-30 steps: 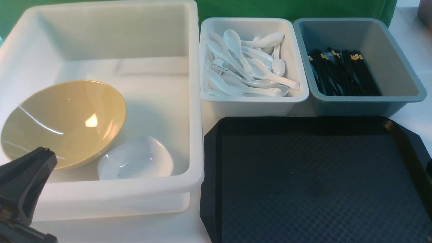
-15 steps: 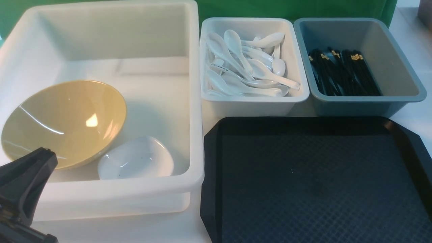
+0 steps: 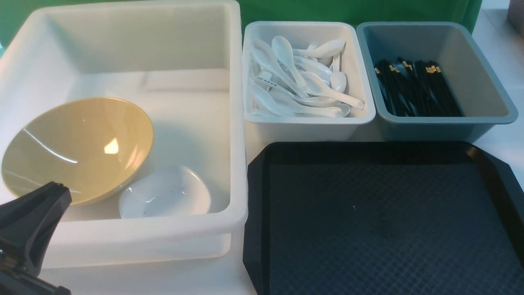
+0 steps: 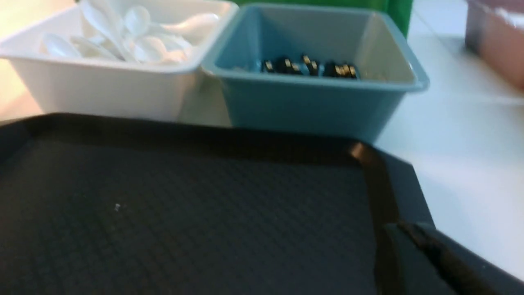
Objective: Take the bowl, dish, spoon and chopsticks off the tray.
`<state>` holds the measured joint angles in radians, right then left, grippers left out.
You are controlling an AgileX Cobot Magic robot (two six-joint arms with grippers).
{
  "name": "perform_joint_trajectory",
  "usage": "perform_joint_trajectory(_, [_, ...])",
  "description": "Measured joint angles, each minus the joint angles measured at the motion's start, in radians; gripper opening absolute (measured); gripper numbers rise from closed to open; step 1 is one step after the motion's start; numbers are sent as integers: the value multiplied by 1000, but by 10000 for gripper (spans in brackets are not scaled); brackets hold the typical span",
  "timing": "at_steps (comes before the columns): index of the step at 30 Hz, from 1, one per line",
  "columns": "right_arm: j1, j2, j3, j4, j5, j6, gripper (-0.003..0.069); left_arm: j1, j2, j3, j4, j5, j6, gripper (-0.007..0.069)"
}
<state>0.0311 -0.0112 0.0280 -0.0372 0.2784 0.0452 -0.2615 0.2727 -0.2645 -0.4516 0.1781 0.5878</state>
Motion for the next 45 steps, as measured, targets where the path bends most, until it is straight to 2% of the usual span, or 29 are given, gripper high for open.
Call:
perform_joint_trajectory(7, [-9,0,0,12,41,-102,36,0,0,0,0,1,0,-8])
perform_joint_trajectory(30, [-9,0,0,14,41,-118,54,0,-7,15,2,-3,0,-8])
perform_joint_trajectory(34, [-9,0,0,15,41,-118,59,44,-56,52,80,-3,-16,-8])
perform_joint_trajectory(38, [-9,0,0,15,41,-118,61,135,-164,94,165,-6,-168,-8])
perform_joint_trajectory(40, [-9,0,0,15,41,-118,63,208,-234,127,287,0,-313,-8])
perform_joint_trajectory(41, [-9,0,0,15,41,-118,63,213,-238,133,295,0,-323,-8])
perform_joint_trajectory(45, [-9,0,0,15,41,-118,69,264,-282,212,425,50,-507,-8])
